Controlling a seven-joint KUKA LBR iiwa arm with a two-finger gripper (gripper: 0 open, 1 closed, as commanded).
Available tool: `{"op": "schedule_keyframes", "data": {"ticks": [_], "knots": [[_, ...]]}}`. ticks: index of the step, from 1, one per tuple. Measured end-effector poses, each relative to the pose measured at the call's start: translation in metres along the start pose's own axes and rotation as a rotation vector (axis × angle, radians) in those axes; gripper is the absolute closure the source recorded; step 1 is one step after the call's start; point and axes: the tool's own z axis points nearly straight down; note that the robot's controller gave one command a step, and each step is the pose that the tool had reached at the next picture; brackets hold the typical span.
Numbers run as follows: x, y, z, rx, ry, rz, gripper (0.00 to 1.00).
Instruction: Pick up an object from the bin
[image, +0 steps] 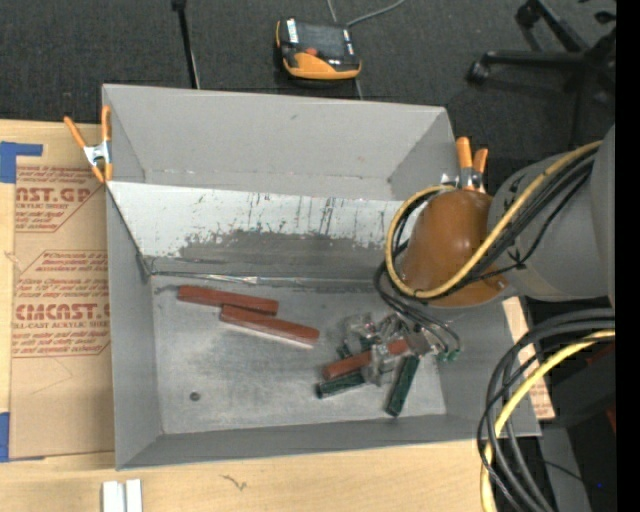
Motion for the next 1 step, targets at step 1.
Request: {"op": "schedule_keyframes", "data": {"ticks": [1], "knots": [[0.0007,0.0003,-0.0036,-0.001,0.002,0.0,1.0]]}}
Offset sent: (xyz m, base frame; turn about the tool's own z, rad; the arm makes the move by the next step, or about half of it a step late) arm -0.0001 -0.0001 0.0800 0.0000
